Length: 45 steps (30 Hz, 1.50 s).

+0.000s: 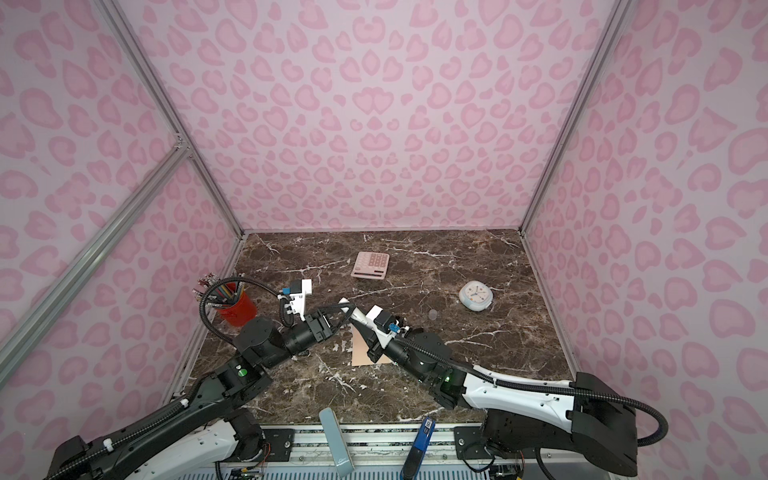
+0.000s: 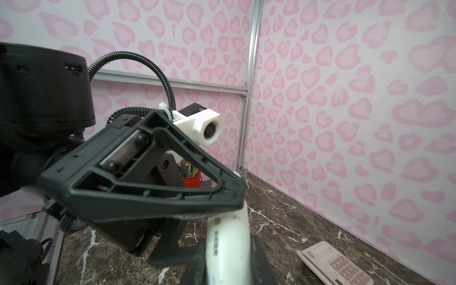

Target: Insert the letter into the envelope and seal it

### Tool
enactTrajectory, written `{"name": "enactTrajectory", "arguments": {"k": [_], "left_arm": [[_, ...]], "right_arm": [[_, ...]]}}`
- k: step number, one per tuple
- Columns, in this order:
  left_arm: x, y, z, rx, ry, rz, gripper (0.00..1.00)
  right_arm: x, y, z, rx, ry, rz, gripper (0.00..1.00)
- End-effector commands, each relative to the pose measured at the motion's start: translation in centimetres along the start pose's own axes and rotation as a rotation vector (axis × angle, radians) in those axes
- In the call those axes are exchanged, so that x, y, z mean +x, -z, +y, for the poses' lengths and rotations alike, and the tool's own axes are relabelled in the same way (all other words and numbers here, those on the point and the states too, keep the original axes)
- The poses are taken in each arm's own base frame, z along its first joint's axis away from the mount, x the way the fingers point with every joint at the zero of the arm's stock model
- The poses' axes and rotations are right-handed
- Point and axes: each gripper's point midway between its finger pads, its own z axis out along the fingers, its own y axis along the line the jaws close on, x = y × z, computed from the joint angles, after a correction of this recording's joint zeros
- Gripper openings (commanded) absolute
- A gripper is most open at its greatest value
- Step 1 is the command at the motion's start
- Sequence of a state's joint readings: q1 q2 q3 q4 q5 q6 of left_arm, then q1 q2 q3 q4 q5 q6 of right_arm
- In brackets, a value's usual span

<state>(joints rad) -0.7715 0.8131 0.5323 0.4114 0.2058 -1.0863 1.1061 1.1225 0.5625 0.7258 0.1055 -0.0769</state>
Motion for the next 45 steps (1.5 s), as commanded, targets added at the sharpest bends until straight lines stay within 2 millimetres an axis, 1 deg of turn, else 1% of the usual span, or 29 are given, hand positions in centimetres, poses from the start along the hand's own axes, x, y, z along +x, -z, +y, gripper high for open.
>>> {"name": "enactTrajectory", "arguments": {"k": [1,2,5,8,11,13,17,20,24,26,27,28,30,31,33,35,37,40,41,43,45], "left_arm": [[-1.2,1.4,1.4,-0.132,-0.125,-0.051,0.77],[-1.5,2.1,2.0,-0.181,-0.154,-0.064,0.8],[-2.7,4.4,2.8,-0.286,-0.226,-0.117,0.83],[-3.5,6.1,3.6,-0.364,-0.286,-0.141,0.84],[-3.7,7.1,4.7,-0.438,-0.335,-0.119,0.83],[-3.6,7.2,5.5,-0.477,-0.358,-0.093,0.82],[-2.8,6.5,7.6,-0.549,-0.388,0.006,0.79],[-1.7,5.2,9.5,-0.59,-0.375,0.113,0.76],[-0.1,3.3,11.6,-0.601,-0.328,0.24,0.72],[0.5,2.6,12.3,-0.597,-0.298,0.282,0.69],[0.7,2.3,12.5,-0.593,-0.284,0.295,0.68],[1.0,2.1,12.6,-0.586,-0.274,0.305,0.67],[1.3,1.9,12.9,-0.577,-0.255,0.319,0.65],[1.6,1.8,13.2,-0.575,-0.247,0.33,0.64],[2.2,1.8,14.0,-0.579,-0.226,0.353,0.59],[2.9,1.7,14.9,-0.582,-0.193,0.372,0.53],[3.8,1.6,16.1,-0.581,-0.143,0.4,0.46],[4.7,1.5,17.7,-0.578,-0.055,0.422,0.38],[4.8,1.4,18.1,-0.576,-0.034,0.424,0.32],[5.1,1.2,18.7,-0.569,0.0,0.428,0.23],[5.4,1.0,19.2,-0.557,0.032,0.436,0.18]], "right_arm": [[2.3,0.4,-1.4,0.08,-0.004,0.128,0.11],[2.7,0.6,-1.9,0.102,-0.007,0.159,0.11],[3.9,1.1,-3.1,0.15,-0.03,0.259,0.11],[4.5,1.7,-4.2,0.196,-0.067,0.333,0.12],[4.9,2.1,-4.9,0.227,-0.097,0.4,0.13],[5.3,2.3,-5.2,0.243,-0.117,0.464,0.13],[6.2,2.9,-5.7,0.293,-0.167,0.636,0.11],[6.9,3.3,-6.1,0.349,-0.244,0.78,0.1],[8.0,3.8,-6.2,0.432,-0.399,0.984,0.11],[8.5,3.6,-5.8,0.454,-0.455,1.071,0.11],[8.7,3.3,-5.3,0.443,-0.474,1.12,0.11],[8.3,2.8,-4.6,0.418,-0.493,1.158,0.11],[8.6,2.3,-4.1,0.437,-0.521,1.216,0.06],[8.8,2.2,-4.1,0.454,-0.532,1.24,0.05],[9.1,2.2,-4.3,0.507,-0.539,1.286,0.04],[9.0,2.0,-4.6,0.561,-0.556,1.31,0.04],[9.5,1.9,-4.3,0.591,-0.597,1.354,0.05],[11.1,1.8,-3.4,0.579,-0.662,1.428,0.07],[11.7,1.7,-3.0,0.571,-0.677,1.453,0.07],[12.9,1.7,-2.5,0.552,-0.698,1.508,0.07],[13.9,1.4,-2.2,0.542,-0.705,1.54,0.07]]}}
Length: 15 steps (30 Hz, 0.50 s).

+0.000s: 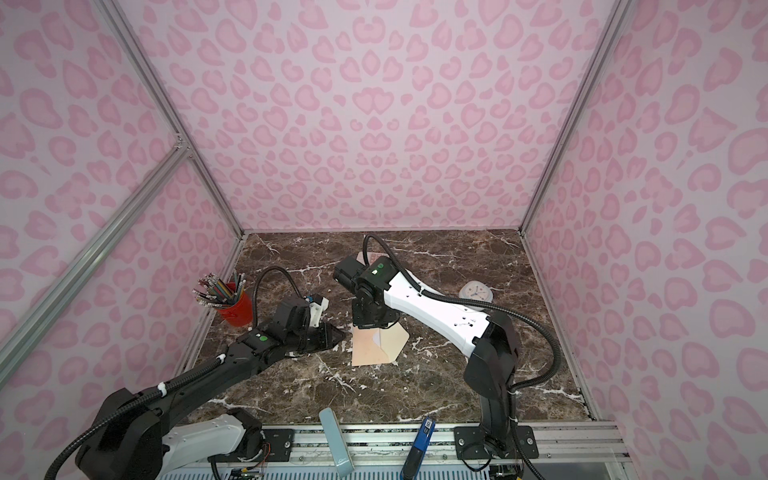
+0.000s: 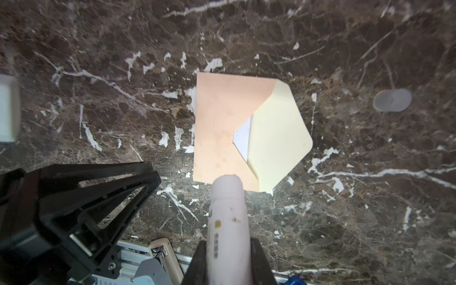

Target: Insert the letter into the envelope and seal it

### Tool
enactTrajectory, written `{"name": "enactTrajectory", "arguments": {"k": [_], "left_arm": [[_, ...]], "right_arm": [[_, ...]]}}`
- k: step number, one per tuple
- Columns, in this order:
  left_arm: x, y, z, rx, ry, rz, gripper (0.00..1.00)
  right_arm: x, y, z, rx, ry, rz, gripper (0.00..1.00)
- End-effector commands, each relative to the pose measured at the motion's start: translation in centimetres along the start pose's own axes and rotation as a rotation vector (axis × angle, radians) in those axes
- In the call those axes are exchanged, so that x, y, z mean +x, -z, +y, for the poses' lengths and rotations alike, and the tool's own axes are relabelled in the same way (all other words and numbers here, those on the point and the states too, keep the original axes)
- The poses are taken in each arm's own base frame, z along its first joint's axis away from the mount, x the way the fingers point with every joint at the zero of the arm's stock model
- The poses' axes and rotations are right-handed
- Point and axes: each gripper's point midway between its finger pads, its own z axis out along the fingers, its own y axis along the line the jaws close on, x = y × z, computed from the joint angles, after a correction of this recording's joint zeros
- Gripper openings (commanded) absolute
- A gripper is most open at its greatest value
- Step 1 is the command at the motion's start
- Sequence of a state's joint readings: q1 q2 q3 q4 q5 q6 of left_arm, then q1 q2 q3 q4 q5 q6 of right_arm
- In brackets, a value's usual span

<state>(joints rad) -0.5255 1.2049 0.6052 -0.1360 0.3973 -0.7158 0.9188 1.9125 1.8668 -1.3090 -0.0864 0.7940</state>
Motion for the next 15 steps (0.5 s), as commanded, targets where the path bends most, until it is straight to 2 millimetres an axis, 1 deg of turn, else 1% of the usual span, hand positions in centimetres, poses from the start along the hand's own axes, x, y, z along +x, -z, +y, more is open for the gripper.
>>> {"name": "enactTrajectory", "arguments": {"k": [1,5,9,15], "left_arm": [[-0.5,-0.8,-1.6,0.107,0.025,0.008,0.15],[0.0,-2.2,-1.3,0.127,0.056,0.057,0.08],[0.3,-3.6,-0.8,0.135,0.07,0.093,0.04],[0.6,-5.6,0.1,0.141,0.093,0.129,0.04]], "right_arm": [[1.2,-1.4,0.2,-0.003,-0.012,0.108,0.07],[0.0,-2.7,0.2,0.001,-0.027,0.126,0.07],[-1.0,-3.7,0.7,-0.026,-0.058,0.133,0.06],[-1.5,-5.0,1.3,-0.035,-0.081,0.166,0.06]]}}
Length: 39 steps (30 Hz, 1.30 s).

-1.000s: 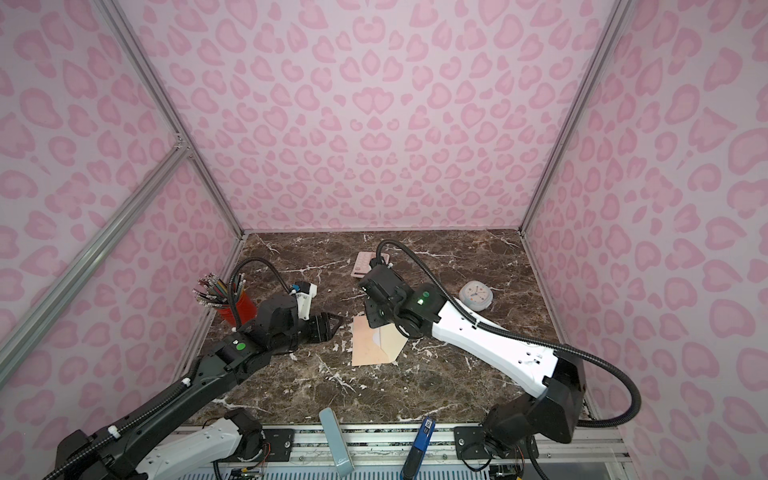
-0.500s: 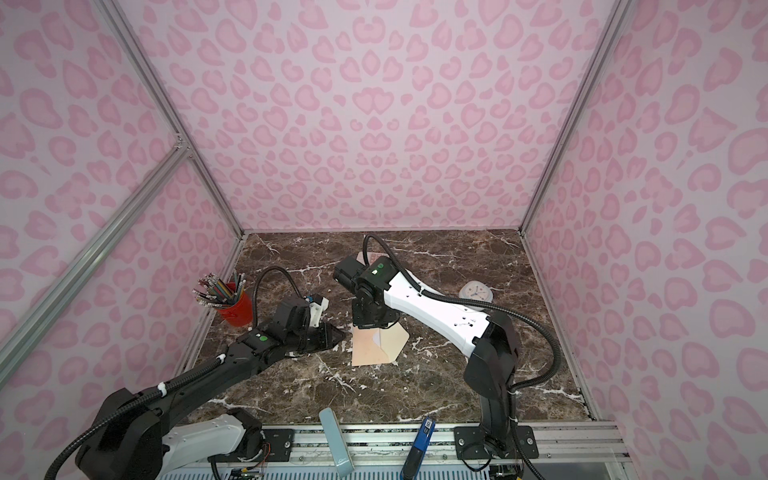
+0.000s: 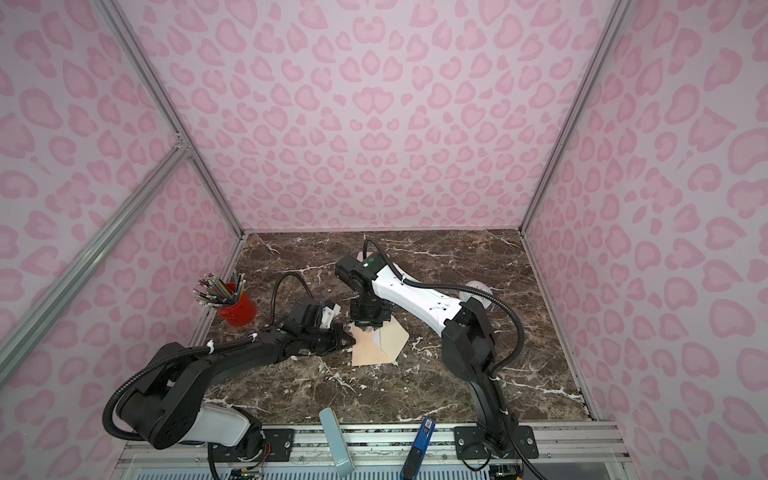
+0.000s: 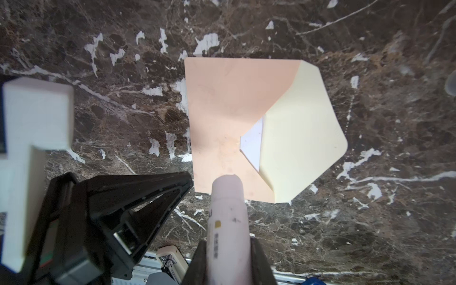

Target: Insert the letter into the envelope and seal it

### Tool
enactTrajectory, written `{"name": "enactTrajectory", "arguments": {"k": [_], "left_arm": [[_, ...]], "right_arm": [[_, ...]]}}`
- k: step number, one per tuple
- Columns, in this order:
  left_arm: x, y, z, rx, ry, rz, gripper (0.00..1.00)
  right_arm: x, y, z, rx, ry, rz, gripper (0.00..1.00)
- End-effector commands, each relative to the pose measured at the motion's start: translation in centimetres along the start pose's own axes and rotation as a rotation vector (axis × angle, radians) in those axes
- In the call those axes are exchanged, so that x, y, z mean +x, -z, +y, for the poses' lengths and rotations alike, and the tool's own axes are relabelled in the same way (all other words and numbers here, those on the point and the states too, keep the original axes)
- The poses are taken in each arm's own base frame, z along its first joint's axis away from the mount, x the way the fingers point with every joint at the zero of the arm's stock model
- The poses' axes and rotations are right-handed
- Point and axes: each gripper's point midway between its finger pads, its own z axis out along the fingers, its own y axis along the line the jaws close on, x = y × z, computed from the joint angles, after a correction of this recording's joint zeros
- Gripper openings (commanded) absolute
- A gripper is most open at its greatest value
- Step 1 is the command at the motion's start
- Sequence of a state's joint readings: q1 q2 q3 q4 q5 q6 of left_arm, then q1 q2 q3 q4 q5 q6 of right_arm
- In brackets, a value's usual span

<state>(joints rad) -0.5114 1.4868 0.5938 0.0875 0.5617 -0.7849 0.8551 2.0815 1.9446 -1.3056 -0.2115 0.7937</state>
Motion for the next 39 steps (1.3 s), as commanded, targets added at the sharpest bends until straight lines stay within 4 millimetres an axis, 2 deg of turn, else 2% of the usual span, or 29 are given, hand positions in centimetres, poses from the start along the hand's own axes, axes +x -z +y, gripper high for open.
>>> {"name": "enactTrajectory", "arguments": {"k": [1,12,27,39], "left_arm": [[-0.9,-0.6,-1.1,0.065,-0.018,-0.009,0.04],[-0.7,-2.4,0.8,0.06,0.008,0.038,0.04],[0.1,-3.0,3.1,-0.036,0.024,0.078,0.04],[0.4,-3.2,3.7,-0.057,0.037,0.097,0.04]], "right_arm": [[-0.1,-0.7,0.4,-0.009,-0.017,0.026,0.06],[-1.1,-2.1,0.5,0.008,-0.041,0.052,0.06],[-1.1,-4.2,0.2,0.034,-0.047,0.106,0.06],[-0.7,-5.1,-0.4,0.074,-0.049,0.134,0.05]]}}
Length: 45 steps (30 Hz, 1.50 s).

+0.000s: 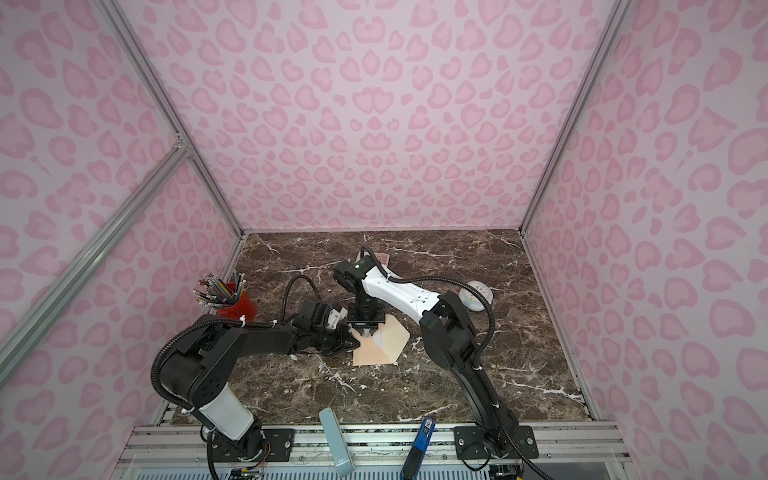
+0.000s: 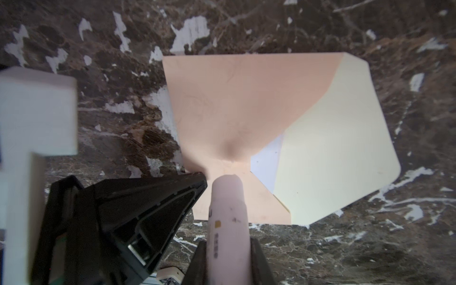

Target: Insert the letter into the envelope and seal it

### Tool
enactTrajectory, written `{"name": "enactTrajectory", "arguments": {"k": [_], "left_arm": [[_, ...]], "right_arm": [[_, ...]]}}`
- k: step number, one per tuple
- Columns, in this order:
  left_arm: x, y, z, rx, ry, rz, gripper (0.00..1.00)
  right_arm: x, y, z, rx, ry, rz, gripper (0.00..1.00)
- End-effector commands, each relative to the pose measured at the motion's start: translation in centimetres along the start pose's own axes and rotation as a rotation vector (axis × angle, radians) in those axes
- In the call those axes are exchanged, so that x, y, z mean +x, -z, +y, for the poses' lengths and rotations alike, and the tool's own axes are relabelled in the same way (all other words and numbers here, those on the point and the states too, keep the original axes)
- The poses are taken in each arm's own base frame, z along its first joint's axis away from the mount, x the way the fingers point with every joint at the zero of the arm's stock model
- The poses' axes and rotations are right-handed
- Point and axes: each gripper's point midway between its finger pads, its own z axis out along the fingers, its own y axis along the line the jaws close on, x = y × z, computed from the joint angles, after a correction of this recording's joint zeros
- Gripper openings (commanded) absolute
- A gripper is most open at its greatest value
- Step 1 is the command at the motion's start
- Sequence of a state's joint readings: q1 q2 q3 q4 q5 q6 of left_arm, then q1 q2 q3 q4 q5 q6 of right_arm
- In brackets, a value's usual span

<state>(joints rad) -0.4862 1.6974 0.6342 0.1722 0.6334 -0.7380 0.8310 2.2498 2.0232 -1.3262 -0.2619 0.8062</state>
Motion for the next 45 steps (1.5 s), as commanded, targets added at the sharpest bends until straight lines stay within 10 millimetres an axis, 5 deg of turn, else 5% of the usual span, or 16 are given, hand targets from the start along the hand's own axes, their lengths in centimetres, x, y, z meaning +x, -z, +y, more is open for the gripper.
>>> {"name": "enactTrajectory", "arguments": {"k": [1,35,45], "left_arm": [[0.5,-0.1,1.3,-0.056,0.022,0.015,0.04],[0.7,-0.2,1.3,-0.05,0.024,0.029,0.04],[0.7,-0.2,1.3,-0.05,0.023,0.03,0.04]], "right_arm": [[0.4,-0.7,-0.6,0.035,0.002,0.026,0.05],[0.0,-3.9,-0.9,0.119,0.013,0.075,0.02],[-0.3,-4.8,-2.8,0.202,-0.001,0.099,0.0]]}}
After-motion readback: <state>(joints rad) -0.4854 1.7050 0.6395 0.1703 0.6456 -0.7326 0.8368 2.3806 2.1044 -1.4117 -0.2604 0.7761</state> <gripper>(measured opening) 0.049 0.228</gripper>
